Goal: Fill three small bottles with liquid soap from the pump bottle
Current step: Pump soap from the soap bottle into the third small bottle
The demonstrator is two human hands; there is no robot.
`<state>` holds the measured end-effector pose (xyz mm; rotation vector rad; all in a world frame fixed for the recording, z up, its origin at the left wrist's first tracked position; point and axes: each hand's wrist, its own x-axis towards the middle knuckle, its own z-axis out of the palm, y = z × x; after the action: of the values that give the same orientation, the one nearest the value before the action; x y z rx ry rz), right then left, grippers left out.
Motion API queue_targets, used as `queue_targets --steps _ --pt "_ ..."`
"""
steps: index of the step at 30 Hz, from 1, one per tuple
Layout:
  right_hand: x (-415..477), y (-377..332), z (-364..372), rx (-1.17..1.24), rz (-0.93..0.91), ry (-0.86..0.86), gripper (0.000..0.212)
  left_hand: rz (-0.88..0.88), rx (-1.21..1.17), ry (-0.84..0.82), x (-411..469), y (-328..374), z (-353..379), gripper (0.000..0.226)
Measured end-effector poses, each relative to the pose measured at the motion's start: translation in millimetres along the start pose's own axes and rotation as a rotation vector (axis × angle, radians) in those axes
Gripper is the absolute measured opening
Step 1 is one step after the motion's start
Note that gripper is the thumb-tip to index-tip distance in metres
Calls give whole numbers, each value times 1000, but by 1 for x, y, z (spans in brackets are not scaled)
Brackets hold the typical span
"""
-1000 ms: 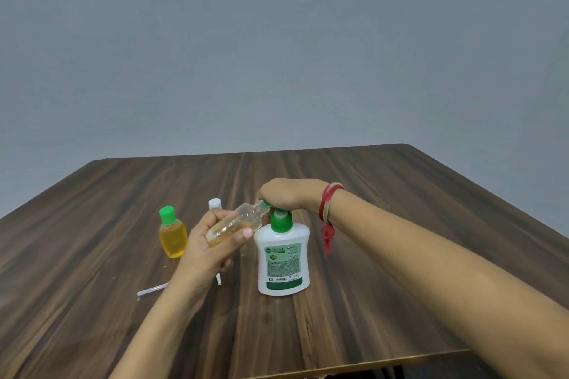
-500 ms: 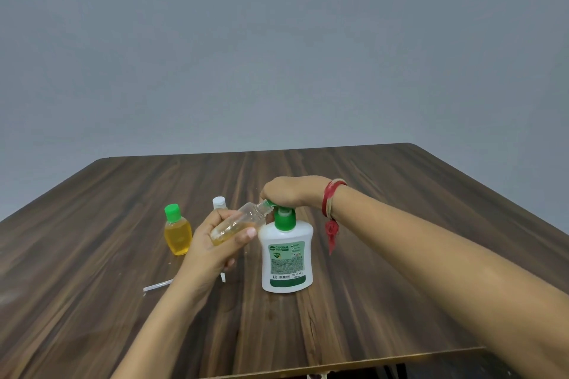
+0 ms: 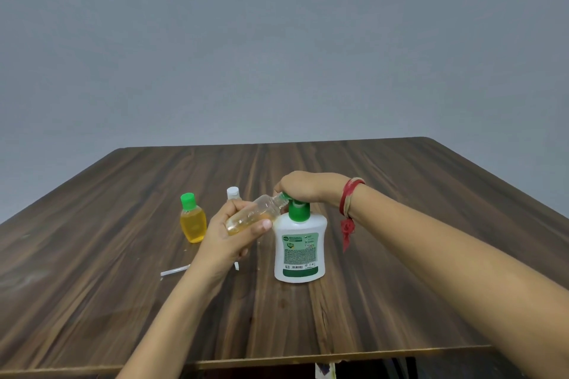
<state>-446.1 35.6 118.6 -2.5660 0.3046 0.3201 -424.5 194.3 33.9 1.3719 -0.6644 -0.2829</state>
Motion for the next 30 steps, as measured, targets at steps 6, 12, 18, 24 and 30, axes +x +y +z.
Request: queue_targets --steps 6,12,18,24,30 --pt "0 0 -4 4 -12 0 27 8 -9 2 1 -1 -1 47" --pt "0 -1 -4 -4 -13 -4 30 19 -5 9 -1 -4 1 47" --pt "1 2 -4 7 -11 -10 24 18 -4 -3 -2 -3 1 50" --pt "-1 1 -1 7 -21 0 23 8 3 0 -2 -4 0 48" --pt "-1 0 -2 5 -27 23 26 9 -16 9 0 -4 0 44"
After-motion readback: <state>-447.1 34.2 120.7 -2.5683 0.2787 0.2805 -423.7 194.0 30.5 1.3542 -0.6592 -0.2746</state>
